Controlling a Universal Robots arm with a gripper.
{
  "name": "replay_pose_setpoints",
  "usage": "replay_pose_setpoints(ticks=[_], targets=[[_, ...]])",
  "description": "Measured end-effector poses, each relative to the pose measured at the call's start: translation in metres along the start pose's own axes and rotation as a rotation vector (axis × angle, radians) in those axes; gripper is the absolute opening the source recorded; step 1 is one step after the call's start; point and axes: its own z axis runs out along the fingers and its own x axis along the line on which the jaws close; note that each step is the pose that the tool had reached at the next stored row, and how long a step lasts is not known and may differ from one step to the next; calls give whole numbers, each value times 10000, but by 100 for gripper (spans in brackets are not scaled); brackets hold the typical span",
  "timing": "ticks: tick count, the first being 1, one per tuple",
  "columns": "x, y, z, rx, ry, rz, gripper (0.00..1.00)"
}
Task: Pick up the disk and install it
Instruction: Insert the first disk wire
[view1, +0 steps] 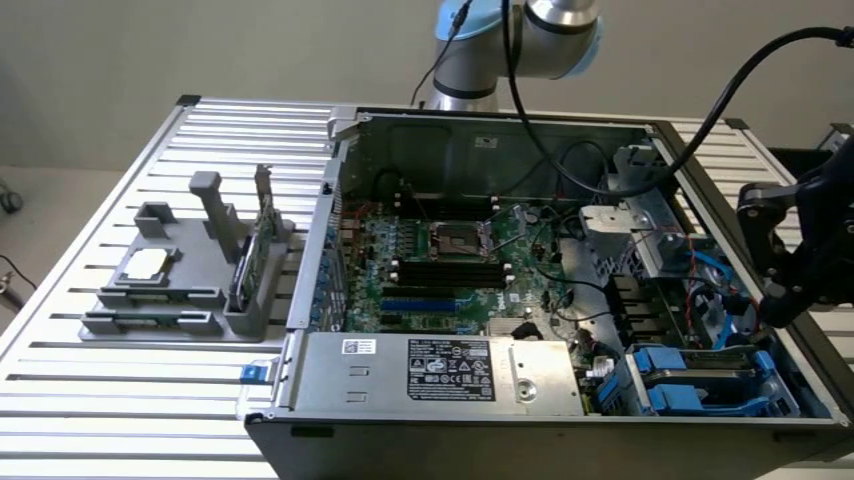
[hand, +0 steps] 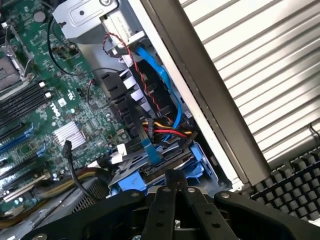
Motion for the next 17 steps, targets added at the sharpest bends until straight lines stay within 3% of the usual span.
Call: replay_pose_setpoints(ticks=[12, 17], targets=[[3, -4, 105, 44, -70, 2173, 11], [3, -5, 158, 10, -56, 3035, 11]])
